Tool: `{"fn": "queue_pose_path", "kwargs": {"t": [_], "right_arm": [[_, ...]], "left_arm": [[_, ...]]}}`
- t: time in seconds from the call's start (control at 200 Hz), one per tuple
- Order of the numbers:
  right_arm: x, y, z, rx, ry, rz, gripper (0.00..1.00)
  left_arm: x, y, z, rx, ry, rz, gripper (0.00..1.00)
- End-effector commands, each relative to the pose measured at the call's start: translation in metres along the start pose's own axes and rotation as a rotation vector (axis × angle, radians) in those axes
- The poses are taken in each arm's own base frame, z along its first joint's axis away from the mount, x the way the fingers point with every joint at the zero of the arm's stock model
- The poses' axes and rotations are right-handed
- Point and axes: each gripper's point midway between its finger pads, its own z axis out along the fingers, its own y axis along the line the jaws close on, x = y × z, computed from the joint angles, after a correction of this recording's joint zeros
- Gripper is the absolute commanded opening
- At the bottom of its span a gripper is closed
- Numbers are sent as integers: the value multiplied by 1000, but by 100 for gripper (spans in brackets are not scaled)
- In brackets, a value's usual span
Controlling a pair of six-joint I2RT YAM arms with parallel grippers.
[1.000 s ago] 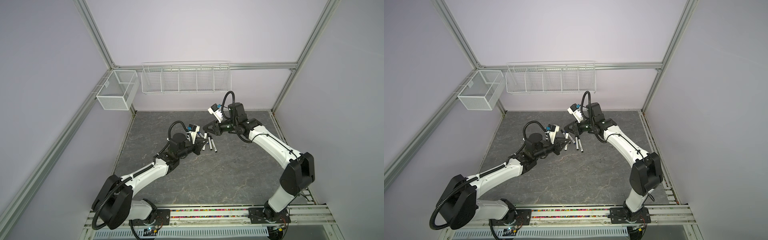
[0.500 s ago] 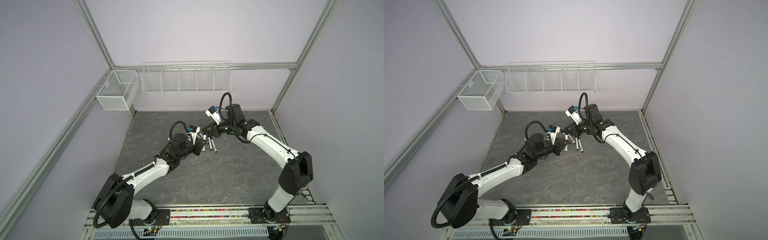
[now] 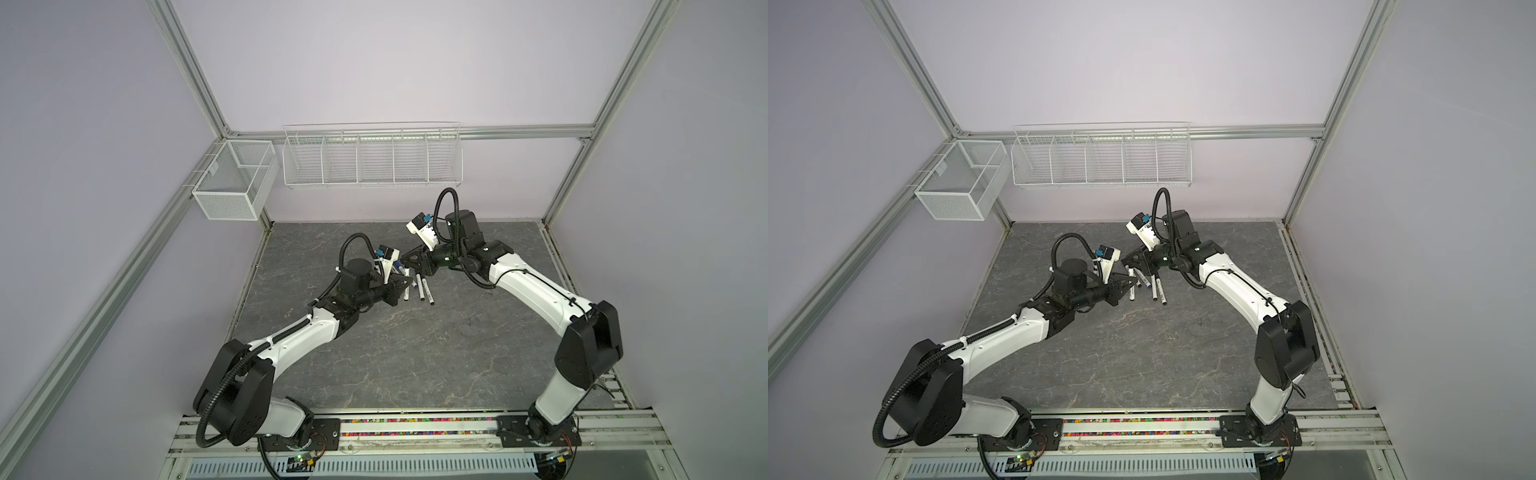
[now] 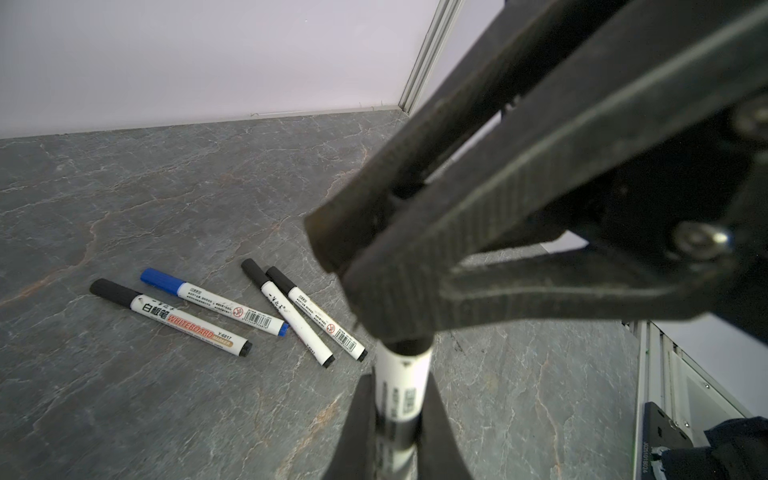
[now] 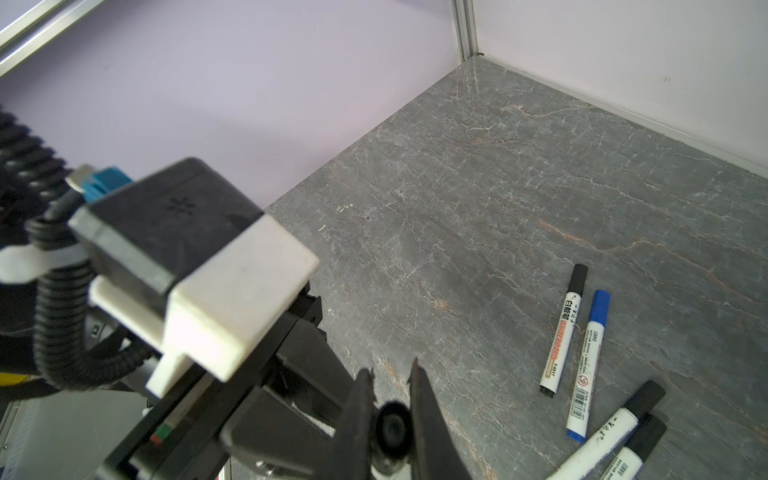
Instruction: Insert the pens into the pen caps
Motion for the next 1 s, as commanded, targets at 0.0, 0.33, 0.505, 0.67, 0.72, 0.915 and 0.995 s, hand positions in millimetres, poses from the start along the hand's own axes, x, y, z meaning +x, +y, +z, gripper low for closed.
{"fn": "queue_pose_path", "kwargs": {"t": [0.0,0.33,0.505,0.67,0.72,0.915,0.995], "right_arm": [[138,38,-2,-176,470,471,16],[65,28,-25,-159,201,446,38],[55,32,-29,-165,170,429,40],[39,31,-37,-118,95,381,44],[34,29,-42,-91,74,359,45],[24,24,-51,-19,41,299,49],[20,21,-50,-13,33,282,50]], "left_arm": [[-200,-18,-72,-96,-679,123,0],[-129,-29,-36,-16,-552,-27,0],[-110,-30,-31,-8,-532,-78,0],[-108,-31,-30,-8,-531,-94,0],[-107,-31,-30,-6,-527,-96,0],[-99,-32,-26,-1,-502,-114,0],[-96,-34,-26,6,-494,-124,0]]}}
